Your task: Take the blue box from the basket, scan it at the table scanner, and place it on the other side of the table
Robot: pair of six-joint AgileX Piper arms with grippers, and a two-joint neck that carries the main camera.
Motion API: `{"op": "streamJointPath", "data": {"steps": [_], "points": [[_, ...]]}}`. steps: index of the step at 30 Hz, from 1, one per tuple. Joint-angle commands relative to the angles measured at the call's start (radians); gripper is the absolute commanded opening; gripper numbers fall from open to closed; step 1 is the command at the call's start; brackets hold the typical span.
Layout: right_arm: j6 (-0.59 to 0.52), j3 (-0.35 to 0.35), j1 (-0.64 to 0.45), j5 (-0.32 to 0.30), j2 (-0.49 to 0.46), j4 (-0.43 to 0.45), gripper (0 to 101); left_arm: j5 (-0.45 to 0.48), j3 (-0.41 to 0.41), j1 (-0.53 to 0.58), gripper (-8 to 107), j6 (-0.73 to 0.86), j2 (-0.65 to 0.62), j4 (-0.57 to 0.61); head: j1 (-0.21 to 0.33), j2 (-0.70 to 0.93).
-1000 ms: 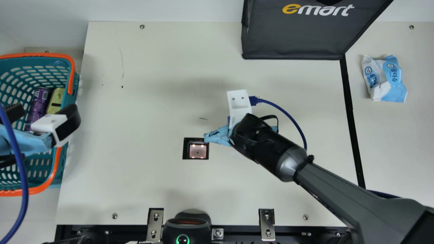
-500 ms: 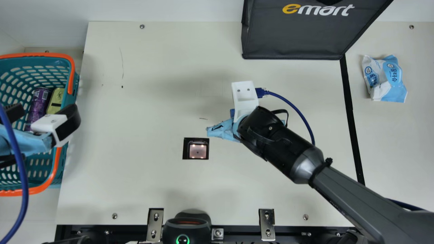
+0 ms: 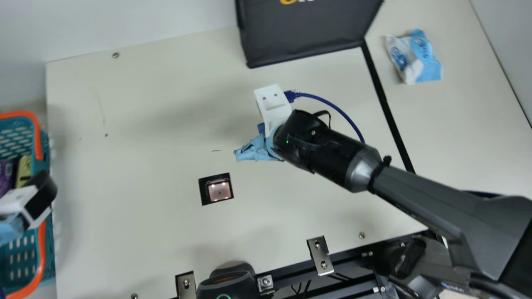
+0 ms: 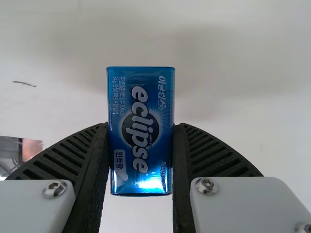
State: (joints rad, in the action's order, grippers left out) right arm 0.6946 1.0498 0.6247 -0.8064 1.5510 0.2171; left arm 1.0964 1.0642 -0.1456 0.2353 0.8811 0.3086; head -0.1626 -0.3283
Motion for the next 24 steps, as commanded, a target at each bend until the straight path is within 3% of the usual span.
{"op": "streamJointPath", "data": {"steps": [1,13,24], "points": [[-0.034,-0.036,-0.049,0.010,-0.030,-0.007,0,0.000,0.000,0.000,90,0.000,0.000,0.000,0.024,-0.048],[-0.320,-0.215,-0.415,0.032,-0.222,-0.105,0,0.000,0.000,0.000,90,0.000,0.000,0.000,0.024,-0.048],[-0.660,-0.242,-0.832,0.003,-0.293,-0.225,0,0.000,0.000,0.000,90,0.000,0.000,0.000,0.024,-0.048]]}}
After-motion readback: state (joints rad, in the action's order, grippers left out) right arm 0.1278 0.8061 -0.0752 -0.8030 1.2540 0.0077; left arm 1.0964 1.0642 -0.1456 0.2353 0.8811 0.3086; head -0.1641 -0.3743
